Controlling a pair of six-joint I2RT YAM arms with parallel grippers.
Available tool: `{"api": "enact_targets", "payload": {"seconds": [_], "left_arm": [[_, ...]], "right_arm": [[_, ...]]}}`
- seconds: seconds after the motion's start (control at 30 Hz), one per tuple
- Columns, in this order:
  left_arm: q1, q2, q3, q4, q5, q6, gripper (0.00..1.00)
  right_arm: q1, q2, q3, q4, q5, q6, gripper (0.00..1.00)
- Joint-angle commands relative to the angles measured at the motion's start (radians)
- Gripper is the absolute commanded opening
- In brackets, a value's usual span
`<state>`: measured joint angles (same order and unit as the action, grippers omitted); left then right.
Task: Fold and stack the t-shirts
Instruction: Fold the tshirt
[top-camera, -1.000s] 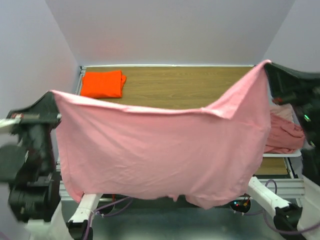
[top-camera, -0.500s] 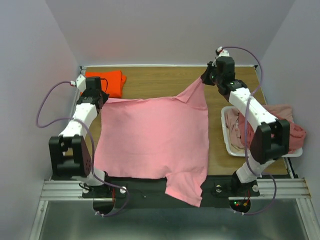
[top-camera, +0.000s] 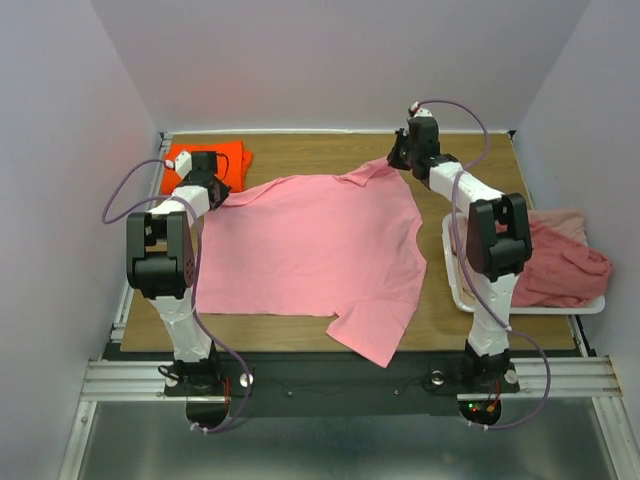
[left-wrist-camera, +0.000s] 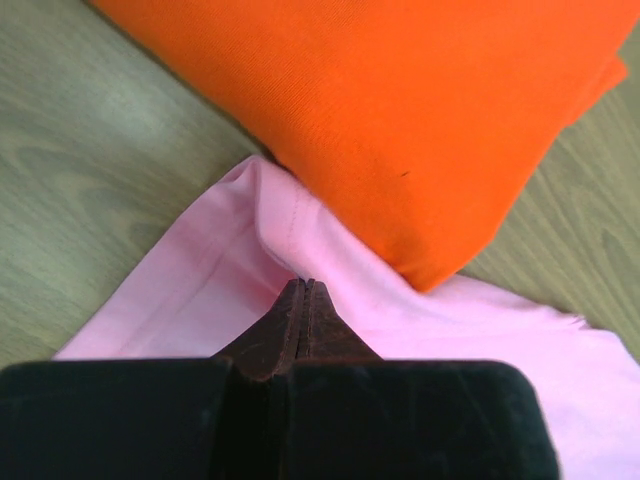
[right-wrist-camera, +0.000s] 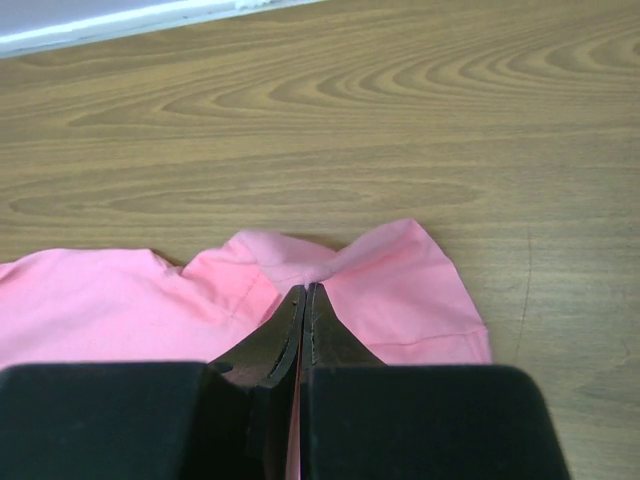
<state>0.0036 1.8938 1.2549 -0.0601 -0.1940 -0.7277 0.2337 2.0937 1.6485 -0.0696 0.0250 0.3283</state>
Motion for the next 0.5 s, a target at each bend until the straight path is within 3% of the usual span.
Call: {"api": "enact_targets", "payload": {"seconds": [0.0, 0.47], "left_arm": [[-0.001, -0.048, 0.038, 0.051, -0.004, 0.017, 0.0], [0.022, -0.278, -0.193, 0.045, -0.009, 0.013, 0.0]], "right_arm": [[-0.007, -0.067, 0.014, 0.086, -0.003, -0.003, 0.0], [-0.007, -0.421, -0.398, 0.074, 0.02, 0.057, 0.0]]}}
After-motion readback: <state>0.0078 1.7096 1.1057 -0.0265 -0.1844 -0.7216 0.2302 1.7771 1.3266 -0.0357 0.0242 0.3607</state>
